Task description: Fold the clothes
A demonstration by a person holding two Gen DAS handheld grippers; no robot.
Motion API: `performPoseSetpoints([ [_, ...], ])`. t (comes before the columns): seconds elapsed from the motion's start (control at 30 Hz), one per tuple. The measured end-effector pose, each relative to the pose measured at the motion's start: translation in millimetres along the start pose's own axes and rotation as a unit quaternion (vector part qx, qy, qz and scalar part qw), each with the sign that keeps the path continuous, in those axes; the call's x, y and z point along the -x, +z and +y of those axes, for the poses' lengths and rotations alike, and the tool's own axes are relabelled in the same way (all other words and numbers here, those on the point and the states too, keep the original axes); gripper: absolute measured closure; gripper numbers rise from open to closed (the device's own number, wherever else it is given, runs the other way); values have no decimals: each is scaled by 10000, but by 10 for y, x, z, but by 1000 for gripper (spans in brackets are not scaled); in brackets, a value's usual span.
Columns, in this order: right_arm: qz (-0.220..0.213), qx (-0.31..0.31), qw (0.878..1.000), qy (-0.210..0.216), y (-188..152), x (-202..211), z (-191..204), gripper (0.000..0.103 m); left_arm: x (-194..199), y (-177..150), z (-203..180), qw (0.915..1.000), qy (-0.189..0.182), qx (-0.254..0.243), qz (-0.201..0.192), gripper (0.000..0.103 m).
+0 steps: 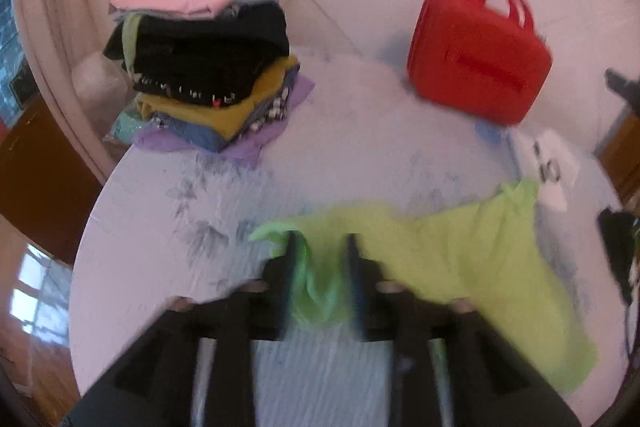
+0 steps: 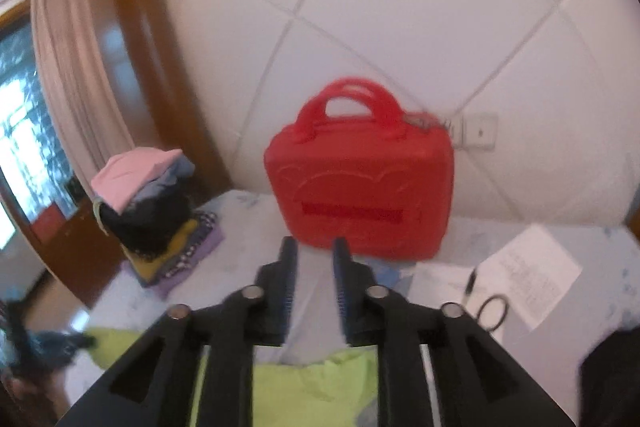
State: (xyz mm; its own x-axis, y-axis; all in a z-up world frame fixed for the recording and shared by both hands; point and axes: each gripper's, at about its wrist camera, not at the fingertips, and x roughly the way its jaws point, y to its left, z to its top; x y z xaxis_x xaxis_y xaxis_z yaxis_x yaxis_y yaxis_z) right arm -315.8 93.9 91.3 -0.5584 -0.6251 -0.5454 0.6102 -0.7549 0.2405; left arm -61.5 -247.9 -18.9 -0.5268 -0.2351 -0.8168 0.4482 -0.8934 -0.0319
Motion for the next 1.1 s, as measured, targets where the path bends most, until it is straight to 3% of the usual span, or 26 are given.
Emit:
performPoseSetpoints([
  [0.07, 222, -178, 9996, -22, -243, 41, -96, 57, -30, -70, -30, 9999, -122, -56, 76, 25],
  [0.13, 524, -387, 9978, -93, -560, 97, -234, 41, -62, -112, -72, 9994, -275, -120, 195, 25],
  [0.33, 1416, -1393, 9776, -700, -1707, 521, -844, 41, -326, 73, -733, 9918, -850, -709, 645, 25],
  [0.47, 1873, -2142, 9538, -968, -2438, 956, -1128, 41, -640, 258, -1596, 9785, -1171, -1418, 937, 25],
  [0.63, 2016, -2836, 9307, -1125, -2992, 1416, -1295, 41, -958, 395, -2770, 9612, -1370, -2168, 1016, 25],
  [0.73, 2090, -3014, 9216, -1274, -3201, 1604, -1326, 39, -1198, 434, -3383, 9555, -1218, -2492, 1001, 25],
  [0.87, 2095, -3091, 9165, -1435, -3345, 1775, -1330, 37, -1599, 438, -3877, 9516, -733, -2789, 1064, 25],
  [0.93, 2097, -3124, 9157, -1411, -3366, 1813, -1307, 33, -1790, 387, -3955, 9490, -377, -2901, 1176, 25],
  [0.97, 2105, -3125, 9156, -1403, -3378, 1829, -1294, 25, -1860, 358, -3966, 9474, -228, -2951, 1220, 28],
  [1.0, 2123, -3108, 9161, -1382, -3390, 1826, -1270, 19, -1884, 331, -3959, 9468, -200, -2976, 1213, 39],
  [1.03, 2140, -3092, 9166, -1359, -3402, 1823, -1246, 11, -1901, 304, -3949, 9464, -194, -2996, 1195, 41],
  [1.1, 2147, -3079, 9182, -1267, -3420, 1802, -1201, 11, -1922, 277, -3921, 9463, -211, -2996, 1197, 42],
])
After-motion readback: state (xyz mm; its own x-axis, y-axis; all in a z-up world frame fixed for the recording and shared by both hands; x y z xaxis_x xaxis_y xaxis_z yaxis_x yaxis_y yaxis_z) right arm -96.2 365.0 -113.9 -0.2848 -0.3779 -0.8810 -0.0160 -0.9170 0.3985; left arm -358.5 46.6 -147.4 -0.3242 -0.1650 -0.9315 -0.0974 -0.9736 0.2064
